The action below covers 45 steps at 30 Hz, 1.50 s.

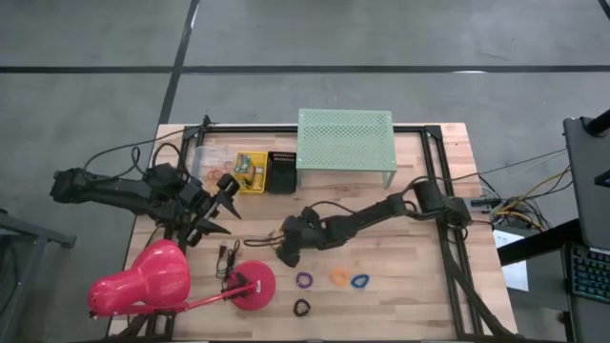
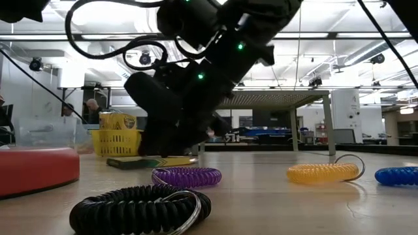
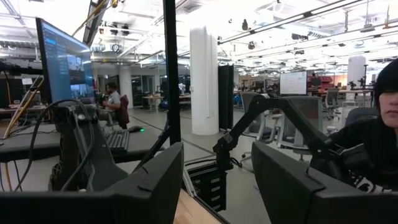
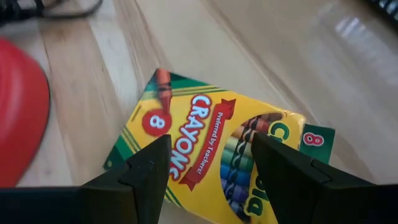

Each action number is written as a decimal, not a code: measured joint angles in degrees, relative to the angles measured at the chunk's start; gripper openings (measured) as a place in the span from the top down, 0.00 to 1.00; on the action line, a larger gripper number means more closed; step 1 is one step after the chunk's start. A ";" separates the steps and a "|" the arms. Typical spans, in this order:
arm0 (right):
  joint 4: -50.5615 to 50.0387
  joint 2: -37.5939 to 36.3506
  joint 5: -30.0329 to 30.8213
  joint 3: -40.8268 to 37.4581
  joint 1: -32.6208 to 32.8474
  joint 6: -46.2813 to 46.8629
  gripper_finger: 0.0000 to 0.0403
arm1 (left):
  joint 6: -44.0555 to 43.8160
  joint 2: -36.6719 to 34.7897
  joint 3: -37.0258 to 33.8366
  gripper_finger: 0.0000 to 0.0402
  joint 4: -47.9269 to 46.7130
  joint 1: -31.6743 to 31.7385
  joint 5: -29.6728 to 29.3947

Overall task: Pick & Place Office Desk Supplies
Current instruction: Put the crayon into the yellow bin

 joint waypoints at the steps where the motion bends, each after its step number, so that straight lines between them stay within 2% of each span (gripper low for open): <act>1: -2.10 -0.24 -0.01 0.39 0.07 -0.03 0.44 | 0.00 -0.02 0.00 0.52 0.00 0.00 0.00; 6: -8.90 -0.97 0.23 0.79 0.23 0.14 0.44 | 0.00 -0.02 0.01 0.52 -0.02 0.00 0.00; 17: -7.88 -4.00 0.61 0.33 0.86 -2.74 0.44 | -0.01 -0.02 0.00 0.53 -0.70 0.02 -0.02; 22: -6.74 -7.58 5.69 0.33 2.34 -5.40 0.44 | -0.15 0.02 0.00 0.53 -4.65 0.02 -0.39; 28: -9.92 -10.10 13.81 0.13 4.48 -7.09 0.44 | -1.49 0.15 0.00 0.53 -9.09 -0.02 -6.78; 33: -11.31 -12.31 14.74 -1.45 4.69 -4.18 0.44 | -15.09 2.51 0.00 0.53 -11.89 -0.02 -21.66; 35: -11.38 -13.01 14.76 -2.16 4.70 -4.11 0.44 | -17.18 4.04 0.00 0.53 -12.23 -0.02 -26.37; 38: -11.15 -13.76 14.78 -3.28 4.76 -3.99 0.44 | -15.72 6.62 0.18 0.53 -12.38 0.00 -27.37; 45: -10.94 -13.82 15.14 -8.07 4.60 1.09 0.44 | -15.26 12.90 2.82 0.53 -13.80 -0.02 -22.09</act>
